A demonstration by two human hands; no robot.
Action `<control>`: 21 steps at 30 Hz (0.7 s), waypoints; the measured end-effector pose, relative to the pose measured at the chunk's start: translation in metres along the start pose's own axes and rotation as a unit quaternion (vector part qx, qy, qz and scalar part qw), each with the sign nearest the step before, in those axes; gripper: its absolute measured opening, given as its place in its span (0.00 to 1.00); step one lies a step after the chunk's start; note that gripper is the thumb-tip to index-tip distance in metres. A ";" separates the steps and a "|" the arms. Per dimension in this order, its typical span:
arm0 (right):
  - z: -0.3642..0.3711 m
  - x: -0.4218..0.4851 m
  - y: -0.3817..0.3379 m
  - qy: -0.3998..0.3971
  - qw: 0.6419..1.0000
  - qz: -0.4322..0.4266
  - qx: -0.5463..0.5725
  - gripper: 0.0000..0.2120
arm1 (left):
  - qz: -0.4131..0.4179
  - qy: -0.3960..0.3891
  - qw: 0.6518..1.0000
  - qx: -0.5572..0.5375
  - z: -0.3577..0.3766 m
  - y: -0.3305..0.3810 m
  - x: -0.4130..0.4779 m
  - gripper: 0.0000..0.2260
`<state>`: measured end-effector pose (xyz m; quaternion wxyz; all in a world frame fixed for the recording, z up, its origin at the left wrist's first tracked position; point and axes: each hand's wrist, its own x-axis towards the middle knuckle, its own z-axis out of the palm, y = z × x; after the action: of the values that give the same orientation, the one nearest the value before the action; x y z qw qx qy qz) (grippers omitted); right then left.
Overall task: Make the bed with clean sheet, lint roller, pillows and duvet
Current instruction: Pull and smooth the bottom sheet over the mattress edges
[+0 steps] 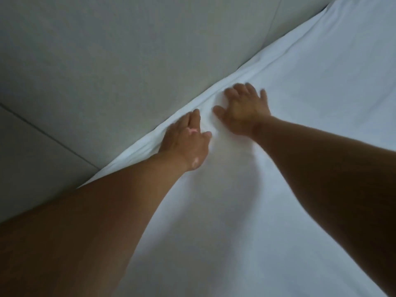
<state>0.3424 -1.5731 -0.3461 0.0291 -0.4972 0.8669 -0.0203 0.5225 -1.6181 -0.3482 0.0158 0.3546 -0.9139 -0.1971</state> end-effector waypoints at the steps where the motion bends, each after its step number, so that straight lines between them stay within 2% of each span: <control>1: 0.003 0.003 0.013 -0.036 0.999 0.003 -0.014 0.33 | -0.038 -0.030 0.999 0.010 0.003 0.003 0.010 0.31; 5: 0.013 0.023 0.014 -0.095 0.995 -0.021 -0.024 0.36 | -0.072 -0.030 0.996 0.044 0.016 -0.006 0.030 0.36; 10: 0.022 0.032 0.014 -0.061 0.994 -0.048 -0.082 0.39 | -0.121 -0.048 0.991 0.026 0.014 -0.005 0.042 0.43; 14: 0.016 0.050 0.016 -0.090 0.992 -0.060 -0.065 0.40 | -0.119 -0.035 0.992 0.032 0.020 -0.002 0.038 0.43; 18: 0.028 0.047 0.019 -0.066 0.993 -0.062 -0.081 0.43 | -0.115 -0.030 0.992 0.035 0.023 -0.002 0.038 0.43; 21: 0.021 0.058 0.009 -0.111 0.990 -0.014 -0.088 0.46 | -0.115 -0.028 0.993 0.017 0.026 -0.006 0.039 0.44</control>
<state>0.3070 -1.6191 -0.3692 0.0810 -0.5088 0.8498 0.1114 0.4930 -1.6385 -0.3788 -0.0385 0.4521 -0.8701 -0.1923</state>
